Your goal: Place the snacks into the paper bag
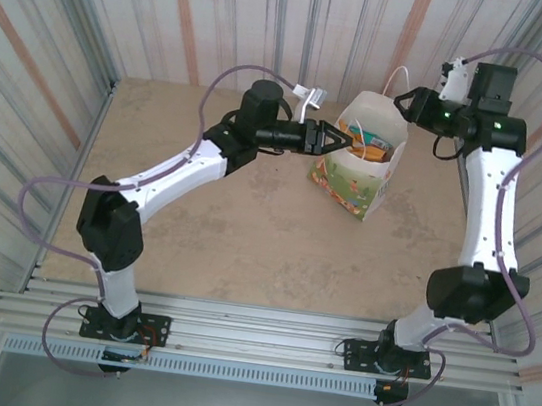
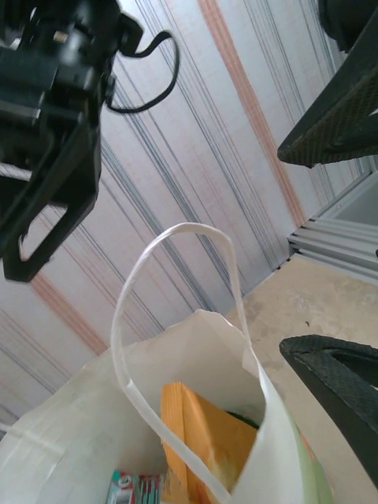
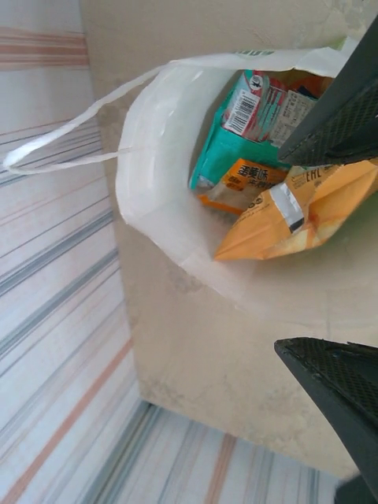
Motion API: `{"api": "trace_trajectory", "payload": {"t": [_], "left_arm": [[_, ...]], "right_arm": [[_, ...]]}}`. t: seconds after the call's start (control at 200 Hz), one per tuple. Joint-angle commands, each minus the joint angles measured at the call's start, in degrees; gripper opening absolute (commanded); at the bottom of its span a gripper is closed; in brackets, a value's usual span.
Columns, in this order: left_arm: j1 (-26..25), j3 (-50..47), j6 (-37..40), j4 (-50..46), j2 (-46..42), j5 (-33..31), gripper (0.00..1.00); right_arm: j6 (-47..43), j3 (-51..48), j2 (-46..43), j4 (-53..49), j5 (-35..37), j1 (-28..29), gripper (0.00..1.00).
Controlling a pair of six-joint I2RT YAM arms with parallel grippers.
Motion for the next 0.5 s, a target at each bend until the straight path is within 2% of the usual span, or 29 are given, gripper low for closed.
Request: {"api": "trace_trajectory", "payload": {"t": [0.0,0.18,0.406,0.441,0.466,0.496], "left_arm": [[-0.9,3.6,-3.0,3.7,2.3,1.5,0.62],[-1.1,7.3,-5.7,6.7,6.6,0.6,0.62],[-2.6,17.0,-8.3,7.4,13.5,2.2,0.6],[-2.8,18.2,-8.7,7.6,14.3,2.7,0.54],[-3.0,19.0,-8.9,7.8,14.7,3.3,0.45],[-3.0,19.9,-9.0,7.6,15.1,4.2,0.28]], "right_arm": [[2.1,-5.4,-2.3,1.3,-2.0,-0.5,0.59],[2.2,-11.1,-7.5,3.1,-2.6,-1.5,0.59],[1.8,-14.7,-11.5,3.0,-2.9,-3.5,0.59],[1.8,-15.6,-12.2,3.4,-3.0,-3.9,0.59],[1.9,-16.2,-12.6,3.7,-2.9,-4.2,0.59],[1.9,-16.8,-13.1,4.0,-3.0,-4.6,0.59]]}}
